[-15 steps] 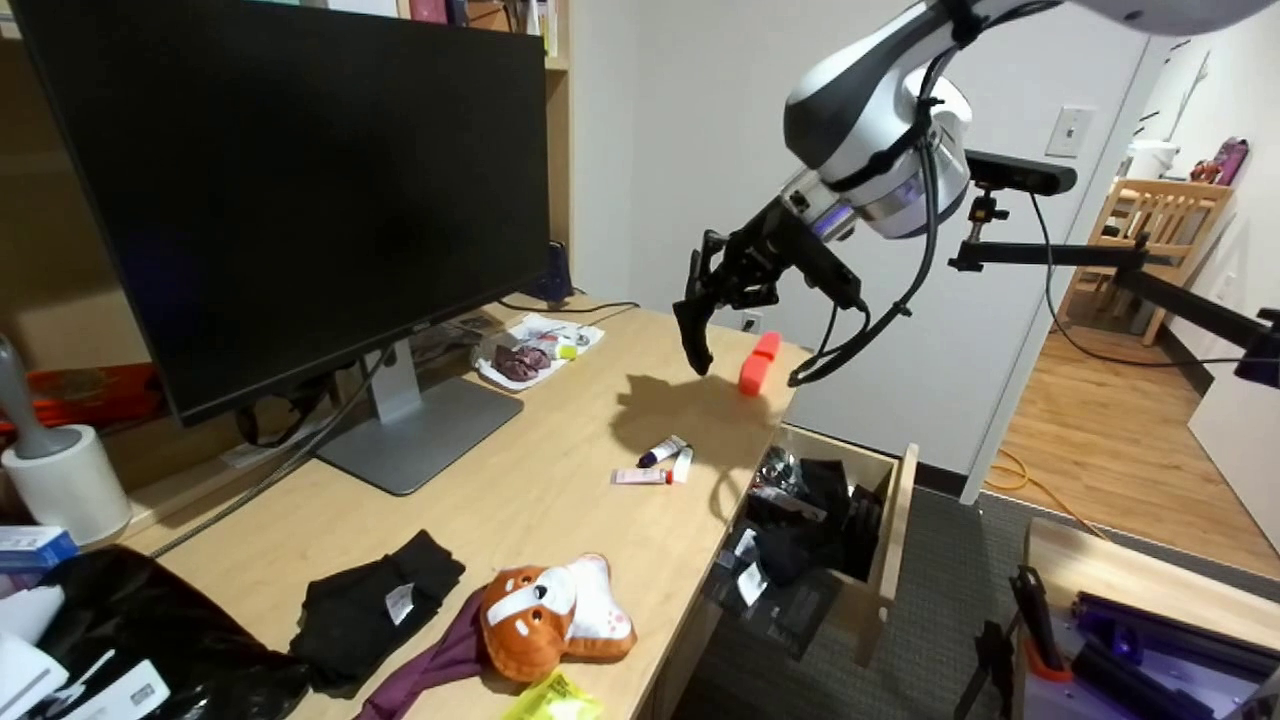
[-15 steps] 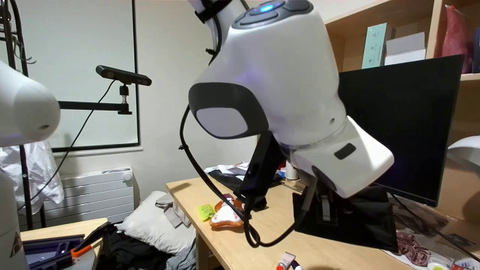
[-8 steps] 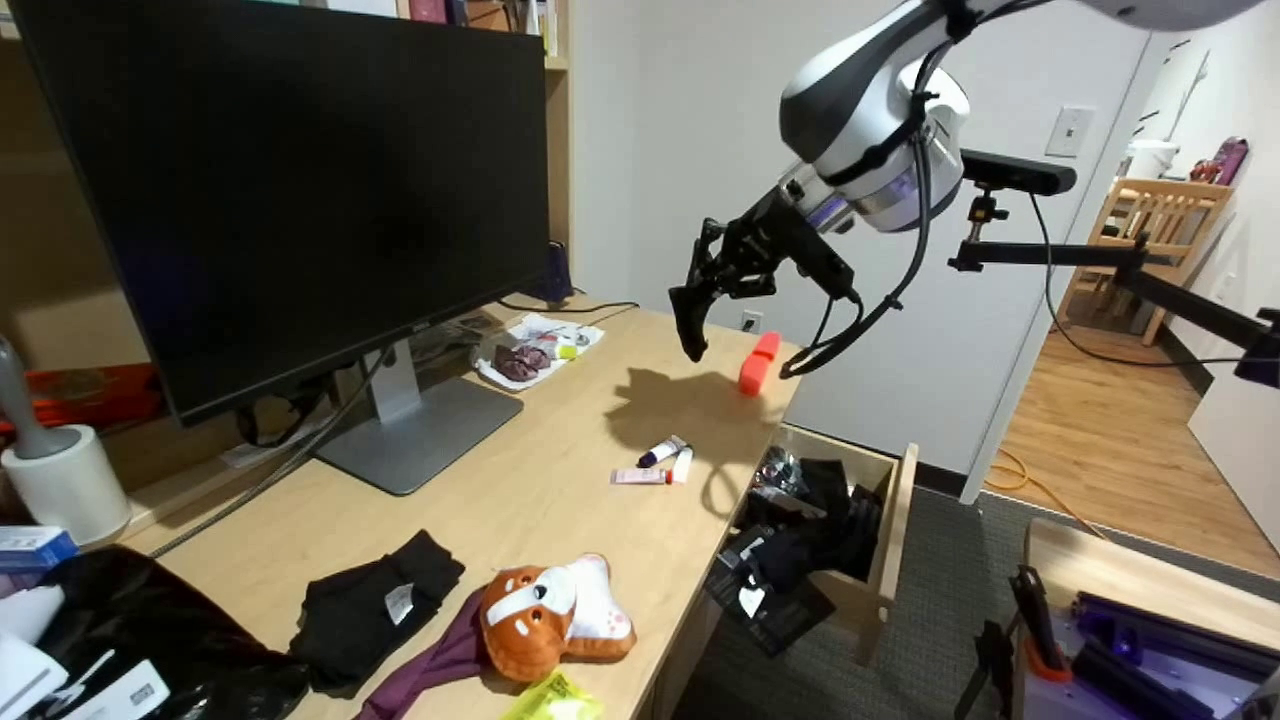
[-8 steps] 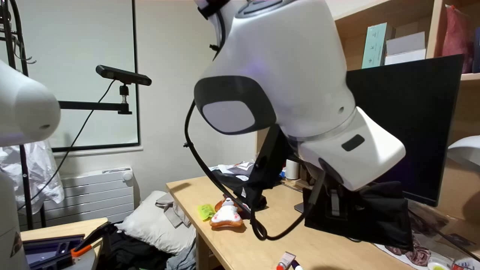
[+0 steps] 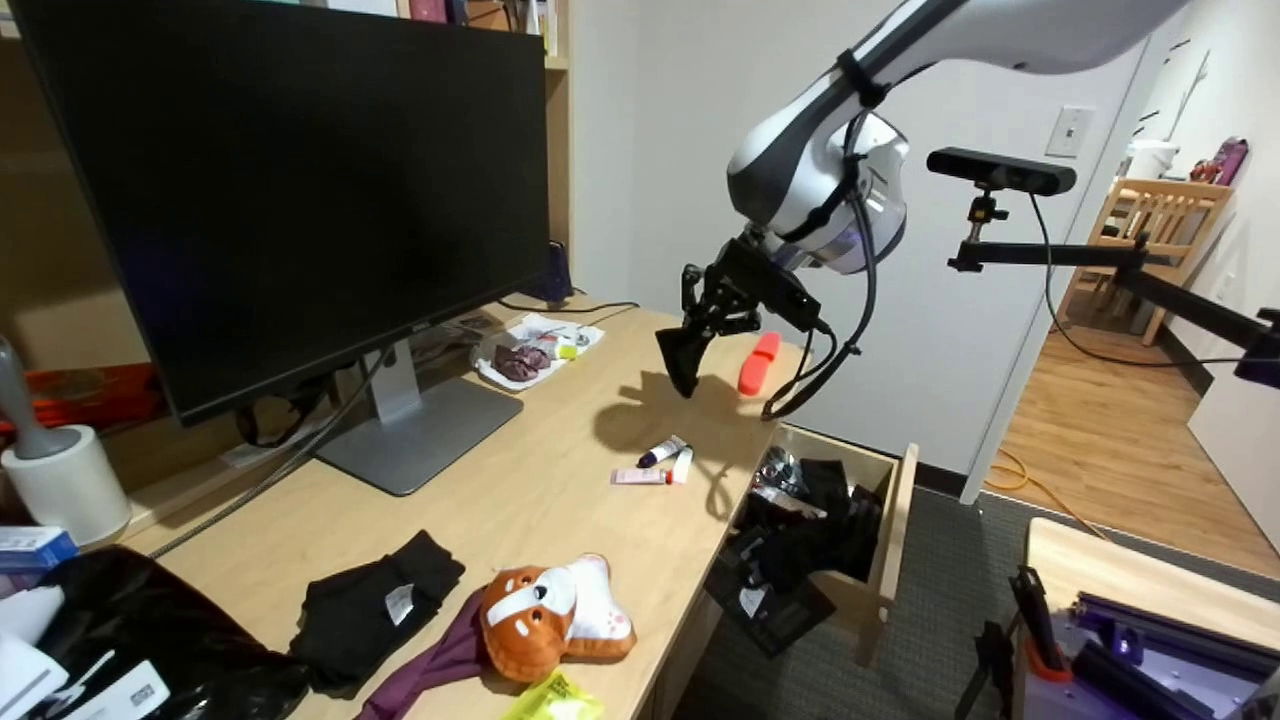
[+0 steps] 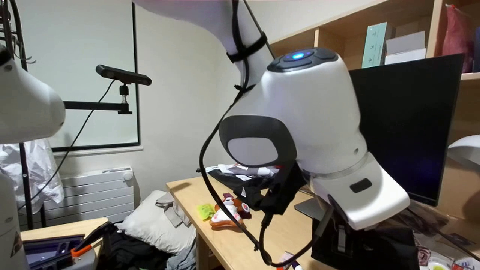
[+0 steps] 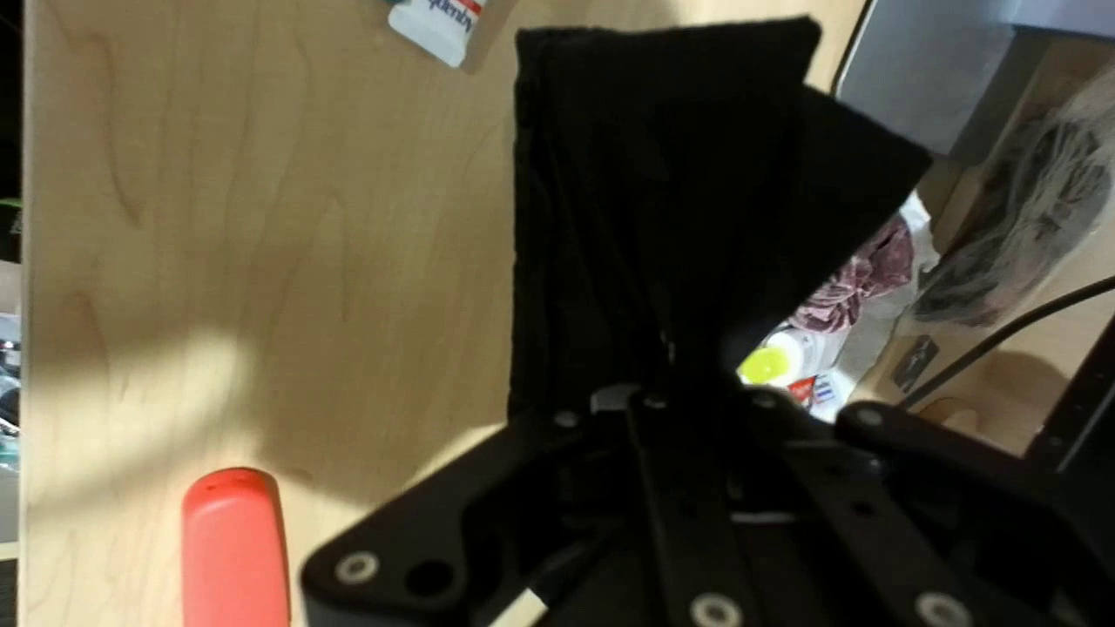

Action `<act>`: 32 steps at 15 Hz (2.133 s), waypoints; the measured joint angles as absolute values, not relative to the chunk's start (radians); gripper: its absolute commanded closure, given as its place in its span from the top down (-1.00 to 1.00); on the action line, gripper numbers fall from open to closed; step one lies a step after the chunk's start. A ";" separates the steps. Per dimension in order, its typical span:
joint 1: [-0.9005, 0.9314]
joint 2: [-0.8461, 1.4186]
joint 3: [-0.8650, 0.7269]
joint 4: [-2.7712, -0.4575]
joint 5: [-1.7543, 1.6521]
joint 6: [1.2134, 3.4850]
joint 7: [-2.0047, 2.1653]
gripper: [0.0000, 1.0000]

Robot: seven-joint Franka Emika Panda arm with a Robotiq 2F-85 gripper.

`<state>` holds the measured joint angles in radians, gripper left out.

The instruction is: Remove the black object from the top drawer.

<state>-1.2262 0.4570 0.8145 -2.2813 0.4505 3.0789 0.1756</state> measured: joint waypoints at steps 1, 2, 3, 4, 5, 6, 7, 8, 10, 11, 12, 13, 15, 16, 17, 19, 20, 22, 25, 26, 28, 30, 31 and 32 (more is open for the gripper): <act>-1.144 0.454 0.735 -2.267 0.438 3.084 0.219 -0.83; -1.061 0.452 0.653 -2.256 0.423 3.090 0.268 -0.83; -0.978 0.451 0.570 -2.247 0.403 3.093 0.323 -0.83; -0.895 0.451 0.484 -2.238 0.378 3.093 0.383 -0.83; -0.814 0.452 0.400 -2.231 0.352 3.090 0.439 -0.83; -0.732 0.455 0.315 -2.221 0.335 3.084 0.491 -0.83; -0.658 0.458 0.238 -2.208 0.323 3.067 0.533 -0.83; -0.583 0.463 0.166 -2.191 0.333 3.043 0.552 -0.83; -0.451 0.478 0.041 -2.152 0.370 2.981 0.562 -0.83; -0.395 0.485 -0.012 -2.134 0.379 2.945 0.575 -0.83; -0.344 0.493 -0.060 -2.117 0.381 2.913 0.594 -0.83; -0.303 0.501 -0.100 -2.102 0.382 2.889 0.620 -0.83; -0.243 0.517 -0.156 -2.077 0.384 2.861 0.675 -0.83; -0.222 0.525 -0.174 -2.068 0.384 2.858 0.702 -0.83; -0.204 0.533 -0.191 -2.061 0.384 2.857 0.730 -0.83; -0.174 0.545 -0.220 -2.050 0.384 2.857 0.784 -0.83; -0.160 0.551 -0.235 -2.046 0.384 2.857 0.810 -0.83; -0.133 0.558 -0.262 -2.043 0.381 2.853 0.858 -0.83; -0.100 0.561 -0.300 -2.040 0.368 2.800 0.917 -0.83; -0.097 0.561 -0.305 -2.035 0.356 2.771 0.927 -0.68; -0.097 0.561 -0.309 -2.021 0.338 2.726 0.945 -0.19; -0.097 0.561 -0.310 -2.012 0.332 2.710 0.954 0.06; -0.097 0.561 -0.310 -2.007 0.332 2.710 0.955 0.21; -0.097 0.562 -0.310 -2.003 0.332 2.710 0.956 0.32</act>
<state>-0.0970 0.5616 -0.3099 -2.0029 0.3315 2.7102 0.9559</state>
